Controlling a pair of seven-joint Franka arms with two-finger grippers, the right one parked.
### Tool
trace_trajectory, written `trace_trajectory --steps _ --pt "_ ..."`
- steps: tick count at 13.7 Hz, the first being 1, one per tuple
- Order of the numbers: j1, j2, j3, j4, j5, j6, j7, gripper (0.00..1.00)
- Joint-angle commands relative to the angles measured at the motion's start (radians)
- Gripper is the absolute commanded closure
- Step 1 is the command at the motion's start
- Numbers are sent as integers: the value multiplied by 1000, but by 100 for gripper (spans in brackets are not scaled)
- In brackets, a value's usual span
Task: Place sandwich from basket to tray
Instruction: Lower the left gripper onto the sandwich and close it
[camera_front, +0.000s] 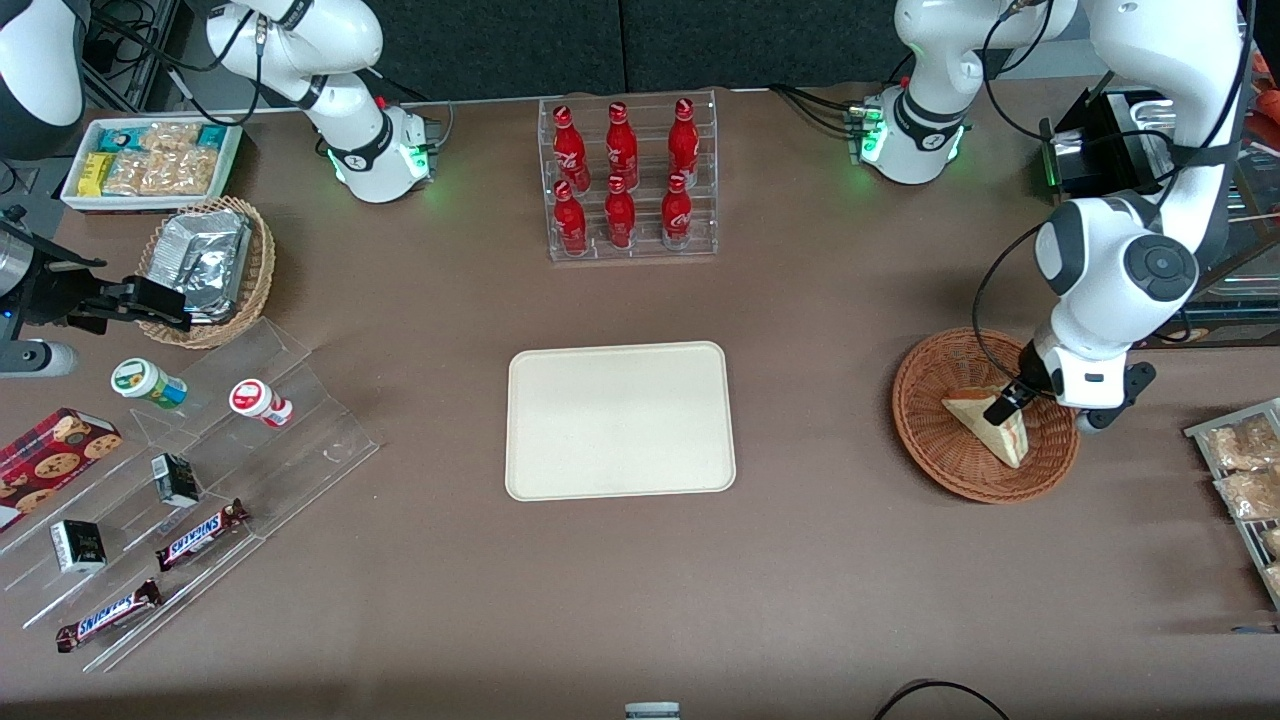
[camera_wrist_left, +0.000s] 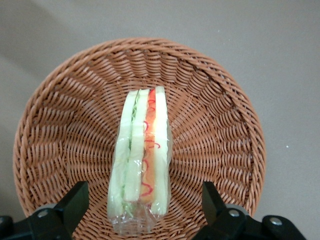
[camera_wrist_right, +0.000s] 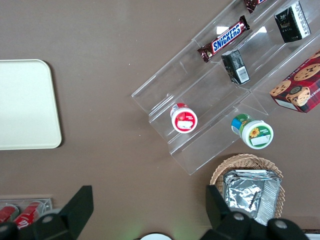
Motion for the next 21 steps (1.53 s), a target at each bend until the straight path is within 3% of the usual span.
trace_trajectory --steps 1,7,14,15,16,17,19,21 --pt "-24 19 4 -11 -7 28 -16 0" --pt "-24 26 5 -63 10 78 -13 0" --pt "-18 34 8 -55 13 80 -15 7" --pt "-18 40 10 -55 13 81 -15 12" --pt "-18 43 10 -54 13 81 -15 23" --pt "-18 43 10 -54 17 81 -15 43" --pt "-18 43 10 -52 19 81 -13 68" --pt "-18 37 10 -43 19 78 -11 77"
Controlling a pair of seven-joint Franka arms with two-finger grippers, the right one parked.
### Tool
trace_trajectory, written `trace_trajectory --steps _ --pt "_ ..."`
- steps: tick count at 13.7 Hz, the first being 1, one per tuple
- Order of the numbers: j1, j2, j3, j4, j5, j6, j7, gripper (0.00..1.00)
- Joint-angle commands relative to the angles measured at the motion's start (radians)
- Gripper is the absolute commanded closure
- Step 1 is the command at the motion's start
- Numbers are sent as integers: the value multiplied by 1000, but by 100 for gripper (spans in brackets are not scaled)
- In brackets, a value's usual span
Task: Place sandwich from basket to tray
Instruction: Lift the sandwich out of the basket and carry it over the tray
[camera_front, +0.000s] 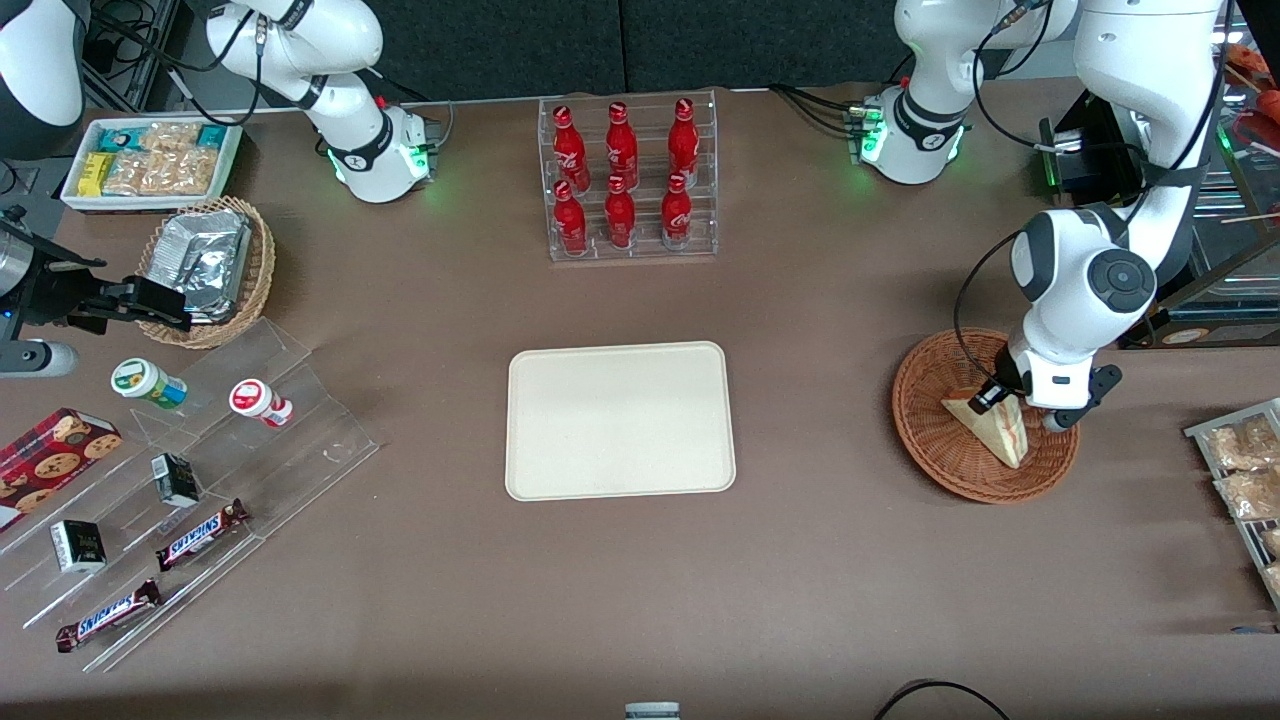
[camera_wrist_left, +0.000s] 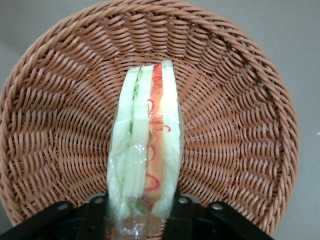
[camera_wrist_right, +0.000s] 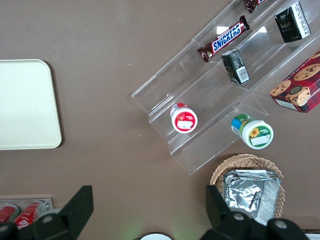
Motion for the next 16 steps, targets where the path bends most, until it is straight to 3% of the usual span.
trace_trajectory --steps 1,3,6,9,13,16 --pt "0 -10 3 17 16 1 -11 79" --pt "-3 -40 3 51 17 -63 -13 80" --pt "-31 -109 -7 182 86 -373 -13 80" --pt "-113 -130 -7 340 100 -650 -17 80" --pt "-267 -128 -11 480 82 -801 -57 80" --pt "-411 -114 -13 529 37 -807 -74 80"
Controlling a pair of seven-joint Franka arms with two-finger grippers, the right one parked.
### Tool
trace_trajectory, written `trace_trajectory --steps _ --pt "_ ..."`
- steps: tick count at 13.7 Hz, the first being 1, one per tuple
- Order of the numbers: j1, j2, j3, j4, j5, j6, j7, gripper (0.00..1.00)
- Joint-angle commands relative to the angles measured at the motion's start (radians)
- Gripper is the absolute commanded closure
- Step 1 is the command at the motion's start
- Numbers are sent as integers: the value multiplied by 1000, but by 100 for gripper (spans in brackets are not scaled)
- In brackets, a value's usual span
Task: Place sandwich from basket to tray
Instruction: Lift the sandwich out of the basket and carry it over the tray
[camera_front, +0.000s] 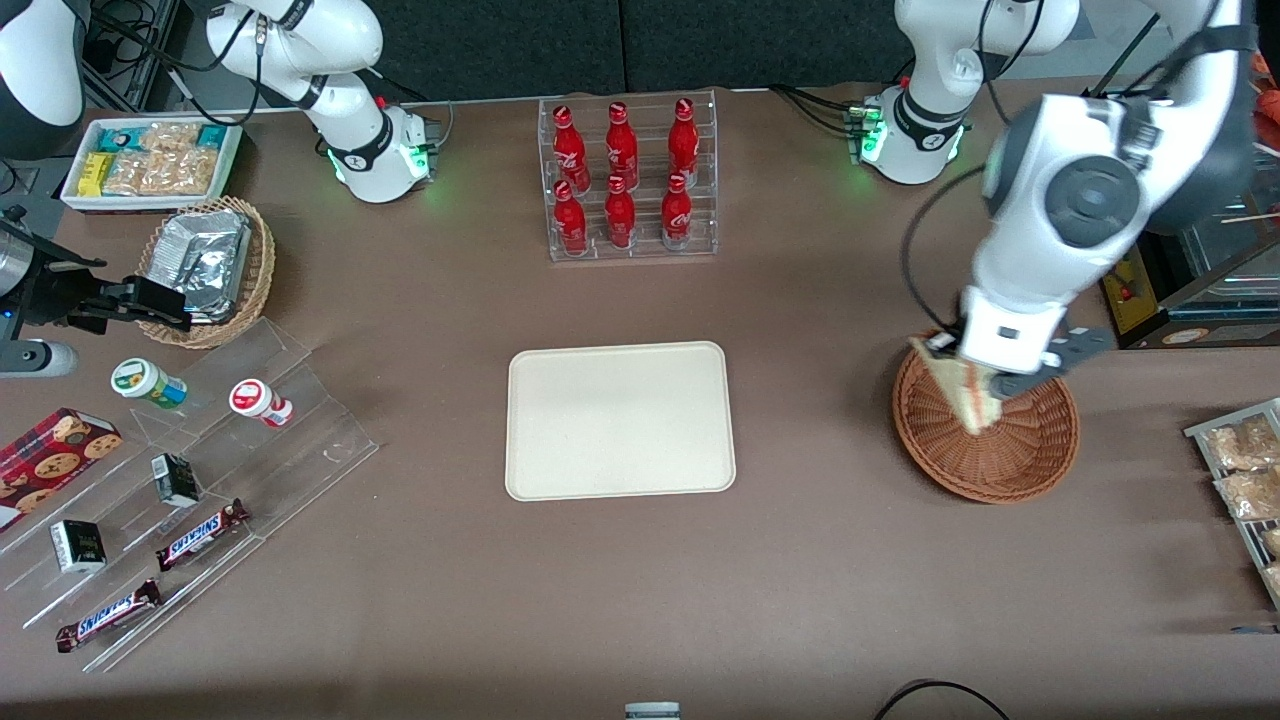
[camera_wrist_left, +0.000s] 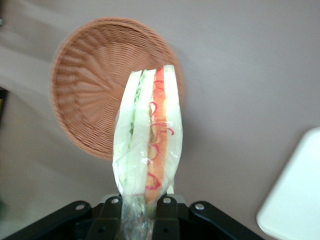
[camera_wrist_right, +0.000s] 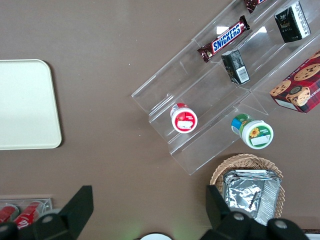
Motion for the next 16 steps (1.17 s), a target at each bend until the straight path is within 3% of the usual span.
trace_trajectory --steps 1,4,8,16 --pt "-131 47 10 90 -42 -24 -26 80" --pt "-224 139 10 209 -113 -5 -40 81" --pt "-353 283 10 334 -112 39 -104 82" --pt "-488 513 11 355 -89 277 -171 82"
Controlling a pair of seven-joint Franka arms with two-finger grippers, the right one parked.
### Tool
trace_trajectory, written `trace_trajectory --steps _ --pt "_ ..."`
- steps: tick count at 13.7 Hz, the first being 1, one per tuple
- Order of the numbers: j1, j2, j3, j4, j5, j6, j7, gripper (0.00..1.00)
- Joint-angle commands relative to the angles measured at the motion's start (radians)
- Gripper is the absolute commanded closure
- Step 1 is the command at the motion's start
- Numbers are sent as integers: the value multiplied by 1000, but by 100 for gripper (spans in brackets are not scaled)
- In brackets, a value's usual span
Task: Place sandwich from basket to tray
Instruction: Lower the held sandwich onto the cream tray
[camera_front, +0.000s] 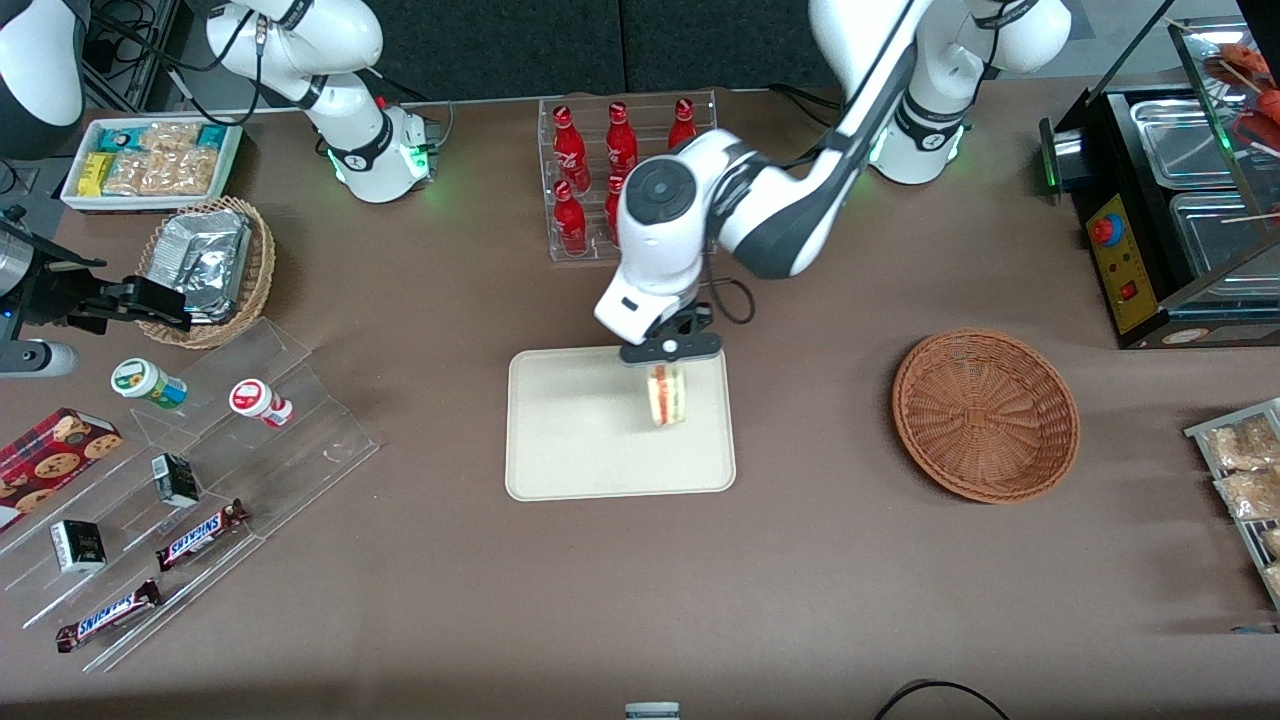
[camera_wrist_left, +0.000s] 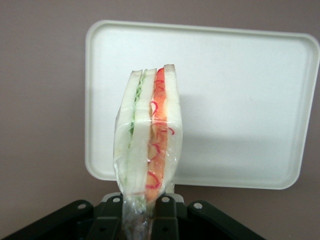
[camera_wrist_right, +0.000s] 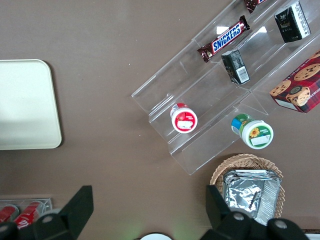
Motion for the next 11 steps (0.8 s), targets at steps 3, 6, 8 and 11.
trace_trajectory --steps 3,6,8,11 --pt "-18 113 15 70 53 18 -30 82" --pt "-16 140 15 70 61 78 -25 82" --pt "-16 173 15 81 64 113 -27 80" --pt "-18 191 15 87 65 124 -20 80"
